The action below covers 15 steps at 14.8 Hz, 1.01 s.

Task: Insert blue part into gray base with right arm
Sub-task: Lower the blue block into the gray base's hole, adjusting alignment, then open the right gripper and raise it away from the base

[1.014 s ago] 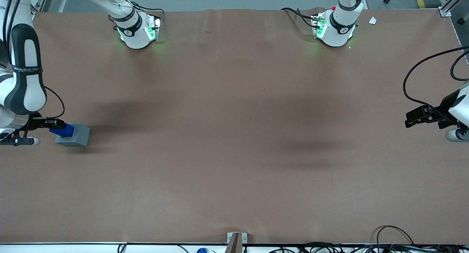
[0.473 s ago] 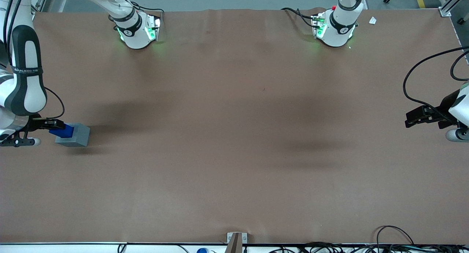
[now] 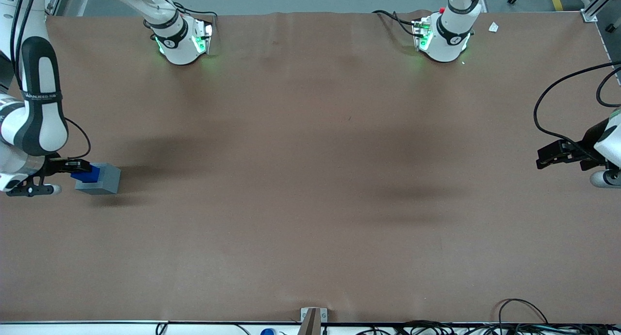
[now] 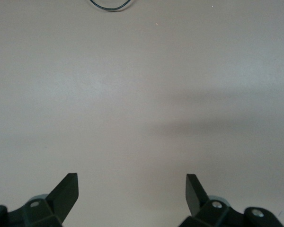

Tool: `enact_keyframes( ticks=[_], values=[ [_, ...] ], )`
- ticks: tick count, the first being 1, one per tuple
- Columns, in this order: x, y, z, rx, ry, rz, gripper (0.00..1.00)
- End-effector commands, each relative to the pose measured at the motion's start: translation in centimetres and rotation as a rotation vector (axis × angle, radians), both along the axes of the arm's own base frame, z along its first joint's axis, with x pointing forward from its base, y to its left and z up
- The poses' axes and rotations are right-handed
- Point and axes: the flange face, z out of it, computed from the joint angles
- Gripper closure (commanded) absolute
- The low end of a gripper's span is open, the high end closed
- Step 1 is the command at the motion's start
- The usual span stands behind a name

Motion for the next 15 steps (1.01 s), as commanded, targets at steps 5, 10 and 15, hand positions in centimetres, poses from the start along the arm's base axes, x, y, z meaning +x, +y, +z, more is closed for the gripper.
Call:
enact_keyframes(
  ticks=[5, 10, 15],
  values=[
    [0.4, 0.1, -0.4, 0.016, -0.002, 0.045, 0.02],
    [0.4, 0.3, 4.6, 0.035, -0.061, 0.042, 0.00],
    [-0.8, 1.5, 11.8, 0.101, -0.086, 0.040, 0.00]
  ],
)
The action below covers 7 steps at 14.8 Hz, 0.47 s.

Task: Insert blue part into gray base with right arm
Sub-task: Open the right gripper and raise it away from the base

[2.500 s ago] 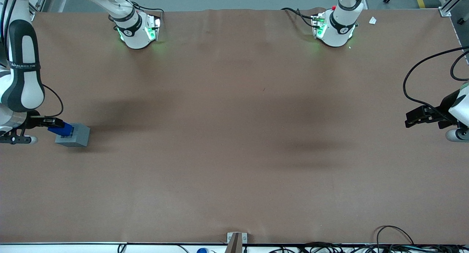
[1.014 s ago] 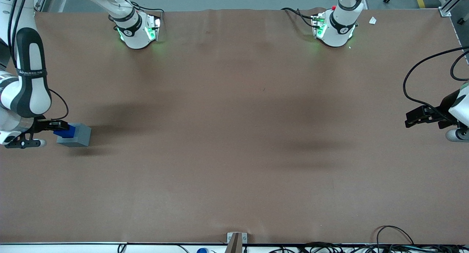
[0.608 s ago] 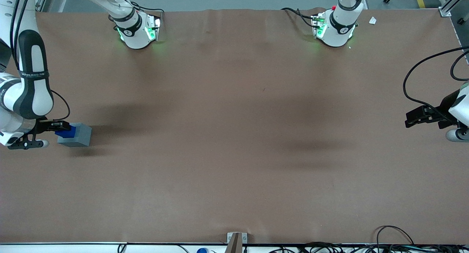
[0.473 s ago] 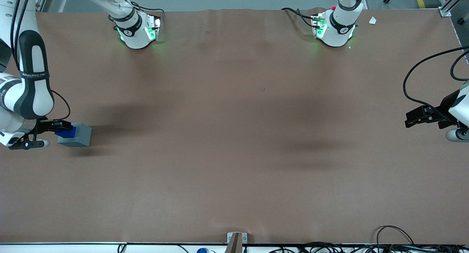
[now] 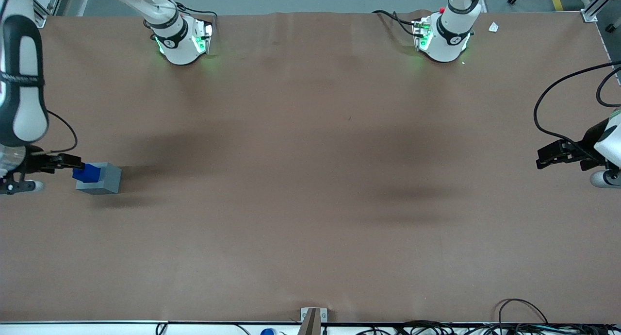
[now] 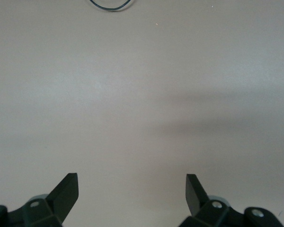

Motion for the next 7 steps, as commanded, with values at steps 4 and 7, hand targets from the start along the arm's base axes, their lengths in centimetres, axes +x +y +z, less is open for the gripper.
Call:
enact_keyframes(
  ticks=[4, 7],
  values=[
    [-1.8, 4.3, 7.5, 0.081, -0.001, -0.057, 0.00],
    [-2.4, 8.7, 11.0, 0.079, 0.014, -0.097, 0.00]
  ],
)
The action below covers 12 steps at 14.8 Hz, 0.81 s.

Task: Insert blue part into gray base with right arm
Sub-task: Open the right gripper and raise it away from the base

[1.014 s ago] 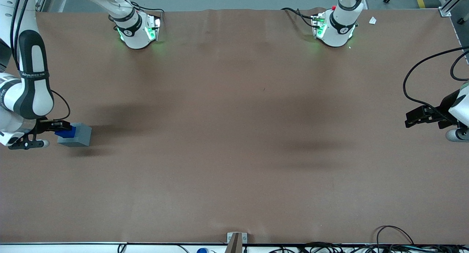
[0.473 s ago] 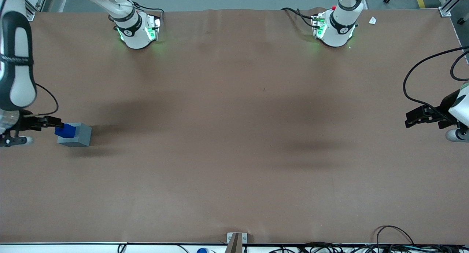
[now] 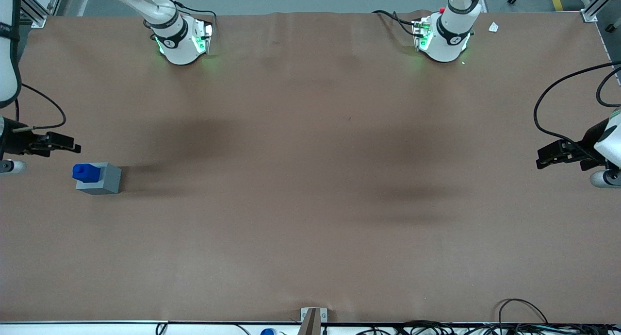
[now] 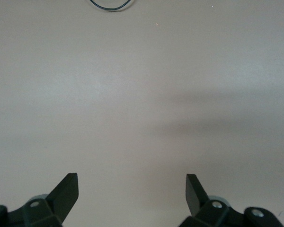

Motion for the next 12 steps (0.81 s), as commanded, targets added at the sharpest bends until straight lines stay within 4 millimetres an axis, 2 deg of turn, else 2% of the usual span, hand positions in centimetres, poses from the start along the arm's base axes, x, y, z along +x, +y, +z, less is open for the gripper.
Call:
enact_keyframes(
  ticks=[1, 2, 5, 8, 10, 12],
  values=[
    [-1.2, 4.3, 3.9, -0.034, 0.015, -0.049, 0.00],
    [-1.4, 6.5, 5.5, -0.057, 0.021, -0.063, 0.00],
    [-2.0, 11.1, 9.7, -0.079, 0.026, -0.077, 0.00],
    [-2.5, 12.5, 16.0, -0.087, -0.008, -0.070, 0.00],
    [-2.7, 13.3, 18.2, -0.086, -0.034, -0.046, 0.00],
    [-2.9, 13.0, 18.9, -0.084, -0.037, -0.063, 0.00]
  ],
)
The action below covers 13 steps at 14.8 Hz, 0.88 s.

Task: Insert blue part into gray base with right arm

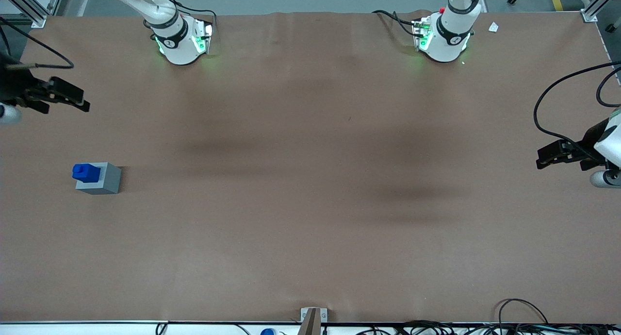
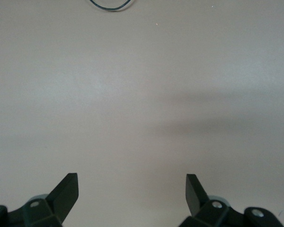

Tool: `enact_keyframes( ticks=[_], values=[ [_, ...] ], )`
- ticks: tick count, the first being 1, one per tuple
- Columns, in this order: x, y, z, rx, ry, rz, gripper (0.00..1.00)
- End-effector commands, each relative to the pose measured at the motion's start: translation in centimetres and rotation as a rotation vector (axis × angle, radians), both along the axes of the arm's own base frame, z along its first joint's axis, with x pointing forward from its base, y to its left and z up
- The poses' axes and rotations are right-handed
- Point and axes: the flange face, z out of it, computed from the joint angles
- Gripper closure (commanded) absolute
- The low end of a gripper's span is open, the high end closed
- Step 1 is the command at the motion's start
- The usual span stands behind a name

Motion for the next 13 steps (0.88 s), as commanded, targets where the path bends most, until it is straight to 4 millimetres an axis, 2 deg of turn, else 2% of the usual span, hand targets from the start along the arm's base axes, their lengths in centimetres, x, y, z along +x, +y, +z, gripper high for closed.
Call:
enact_keyframes(
  ticks=[1, 7, 10, 13],
  values=[
    [0.0, -1.3, 0.5, 0.001, 0.003, -0.036, 0.00],
    [-0.1, -1.2, 0.7, -0.024, 0.001, -0.022, 0.00],
    [-0.3, 1.2, 1.8, -0.091, -0.015, 0.023, 0.00],
    [-0.5, 1.2, 1.7, -0.082, 0.005, 0.023, 0.00]
  ],
)
